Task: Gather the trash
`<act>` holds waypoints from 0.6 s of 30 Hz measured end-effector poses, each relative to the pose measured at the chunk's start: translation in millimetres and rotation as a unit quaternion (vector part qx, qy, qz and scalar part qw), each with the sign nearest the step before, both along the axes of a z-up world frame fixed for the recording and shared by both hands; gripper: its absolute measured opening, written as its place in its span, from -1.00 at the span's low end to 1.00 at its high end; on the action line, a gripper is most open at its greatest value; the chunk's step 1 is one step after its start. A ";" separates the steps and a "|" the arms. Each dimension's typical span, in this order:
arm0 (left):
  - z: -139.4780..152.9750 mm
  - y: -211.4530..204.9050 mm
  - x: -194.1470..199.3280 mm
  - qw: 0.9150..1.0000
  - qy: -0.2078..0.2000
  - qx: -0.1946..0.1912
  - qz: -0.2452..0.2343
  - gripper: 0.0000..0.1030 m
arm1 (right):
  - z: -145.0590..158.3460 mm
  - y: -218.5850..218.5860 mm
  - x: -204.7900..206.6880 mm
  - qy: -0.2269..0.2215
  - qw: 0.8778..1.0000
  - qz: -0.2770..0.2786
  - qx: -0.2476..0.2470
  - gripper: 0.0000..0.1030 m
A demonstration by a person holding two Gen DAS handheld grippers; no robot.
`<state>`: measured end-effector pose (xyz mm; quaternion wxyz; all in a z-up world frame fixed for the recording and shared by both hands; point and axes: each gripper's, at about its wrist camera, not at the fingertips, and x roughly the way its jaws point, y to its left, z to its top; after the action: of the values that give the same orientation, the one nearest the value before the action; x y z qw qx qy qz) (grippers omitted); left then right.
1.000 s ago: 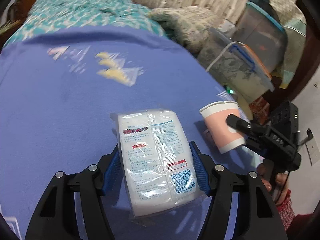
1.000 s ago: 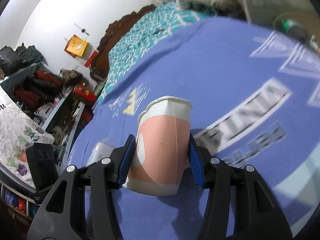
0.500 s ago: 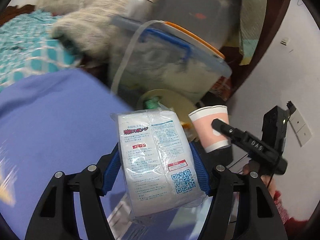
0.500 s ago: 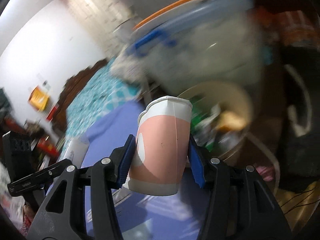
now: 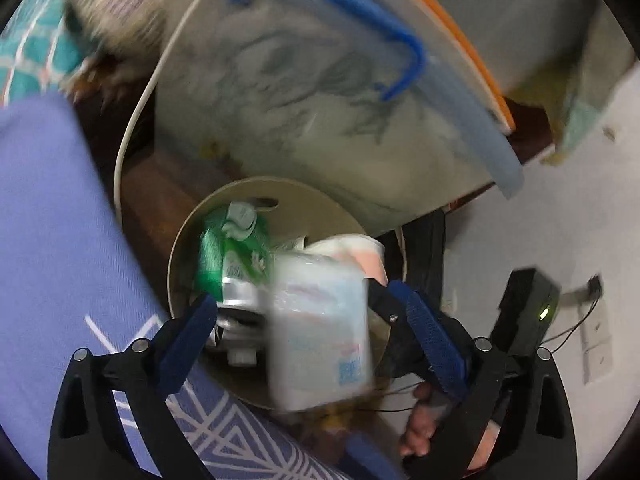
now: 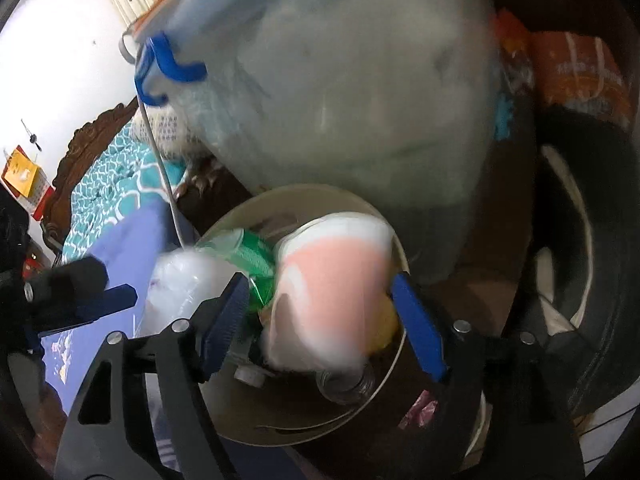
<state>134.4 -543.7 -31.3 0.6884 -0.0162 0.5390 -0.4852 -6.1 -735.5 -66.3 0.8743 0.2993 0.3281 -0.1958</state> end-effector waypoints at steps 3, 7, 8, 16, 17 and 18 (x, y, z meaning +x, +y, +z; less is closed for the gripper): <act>6.0 19.7 2.0 1.000 -0.018 -0.008 0.006 0.77 | 1.9 7.0 -11.6 -0.013 1.000 -0.007 -0.008 0.46; 14.7 53.9 -1.2 0.999 -0.038 -0.009 0.014 0.77 | 14.2 15.7 -32.0 -0.040 0.998 -0.031 -0.030 0.46; 16.9 65.0 -4.8 0.999 -0.049 -0.006 0.016 0.78 | 18.0 19.6 -37.7 -0.044 0.998 -0.035 -0.034 0.46; 32.4 148.5 -54.4 0.987 -0.157 0.019 0.018 0.79 | 51.3 72.1 -85.7 -0.088 0.996 -0.028 0.008 0.46; 34.5 157.2 -62.0 0.985 -0.168 0.020 0.018 0.79 | 55.1 83.9 -91.4 -0.094 0.995 -0.022 0.014 0.46; 35.5 168.6 -71.4 0.983 -0.183 0.023 0.018 0.79 | 56.7 93.8 -95.6 -0.099 0.995 -0.017 0.020 0.46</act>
<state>63.0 -375.1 4.2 0.7843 0.0787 0.4142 -0.4550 -101.7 -641.7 -9.6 0.8927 0.3403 0.2391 -0.1733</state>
